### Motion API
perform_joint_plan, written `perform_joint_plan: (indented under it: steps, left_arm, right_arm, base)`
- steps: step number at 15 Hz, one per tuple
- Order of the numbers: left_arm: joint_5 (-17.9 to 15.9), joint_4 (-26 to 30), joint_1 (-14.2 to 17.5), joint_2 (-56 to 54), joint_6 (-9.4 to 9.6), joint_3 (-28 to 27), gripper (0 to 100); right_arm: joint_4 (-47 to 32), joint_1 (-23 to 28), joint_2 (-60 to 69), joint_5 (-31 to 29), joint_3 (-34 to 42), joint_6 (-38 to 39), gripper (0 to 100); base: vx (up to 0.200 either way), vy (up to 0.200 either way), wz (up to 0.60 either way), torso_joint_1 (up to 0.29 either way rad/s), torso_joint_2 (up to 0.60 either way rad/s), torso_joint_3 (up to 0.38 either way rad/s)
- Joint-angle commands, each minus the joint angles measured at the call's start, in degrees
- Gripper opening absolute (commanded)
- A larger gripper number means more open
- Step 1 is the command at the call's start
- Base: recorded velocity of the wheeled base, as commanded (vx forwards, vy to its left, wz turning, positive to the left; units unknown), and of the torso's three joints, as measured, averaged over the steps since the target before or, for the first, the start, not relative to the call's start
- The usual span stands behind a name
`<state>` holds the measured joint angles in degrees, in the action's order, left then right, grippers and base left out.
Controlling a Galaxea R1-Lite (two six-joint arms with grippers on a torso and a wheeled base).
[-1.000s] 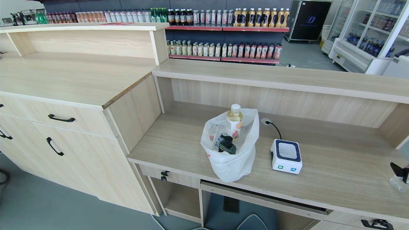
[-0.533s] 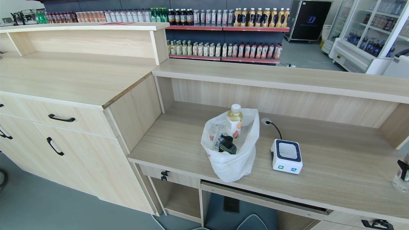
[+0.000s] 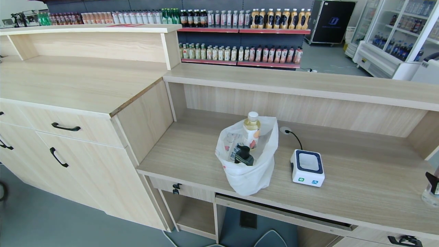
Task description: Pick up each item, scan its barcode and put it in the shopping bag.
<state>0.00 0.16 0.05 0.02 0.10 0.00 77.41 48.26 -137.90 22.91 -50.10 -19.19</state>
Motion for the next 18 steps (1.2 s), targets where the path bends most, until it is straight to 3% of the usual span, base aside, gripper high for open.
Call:
perform_joint_plan:
  steps: [1,6,9,11,14,17,18]
  left_arm:
    - [0.0,0.02,0.04,-0.02,-0.01,0.0,100]
    - [0.0,0.02,0.04,-0.02,-0.01,0.0,100]
    - [0.0,0.02,0.04,-0.02,-0.01,0.0,100]
    - [0.0,0.02,0.04,-0.02,-0.01,0.0,100]
    - [0.0,0.02,0.04,-0.02,-0.01,0.0,100]
    - [0.0,0.02,0.04,-0.02,-0.01,0.0,100]
    - [0.0,0.02,0.04,-0.02,-0.01,0.0,100]
  right_arm:
    - [-0.86,-0.01,2.02,0.12,1.59,0.29,0]
    - [-17.38,-2.82,18.19,0.74,4.4,12.24,0]
    - [-35.05,-7.66,31.9,2.05,4.05,18.75,0]
    - [-47.35,-13.37,42.71,7.5,5.1,20.77,0]
    - [-48.76,-22.25,51.59,13.3,11.26,22.97,0]
    - [-49.11,-32.27,58.53,14.1,12.84,31.05,0]
    - [-49.81,-37.8,62.23,14.1,12.84,35.45,0]
  base:
    - [0.0,0.0,0.0,0.0,0.0,0.0]
    - [0.0,0.0,0.0,0.0,0.0,0.0]
    - [0.0,0.0,0.0,0.0,0.0,0.0]
    - [0.0,0.0,0.0,0.0,0.0,0.0]
    - [0.0,0.0,0.0,0.0,0.0,0.0]
    - [0.0,0.0,0.0,0.0,0.0,0.0]
    - [0.0,0.0,0.0,0.0,0.0,0.0]
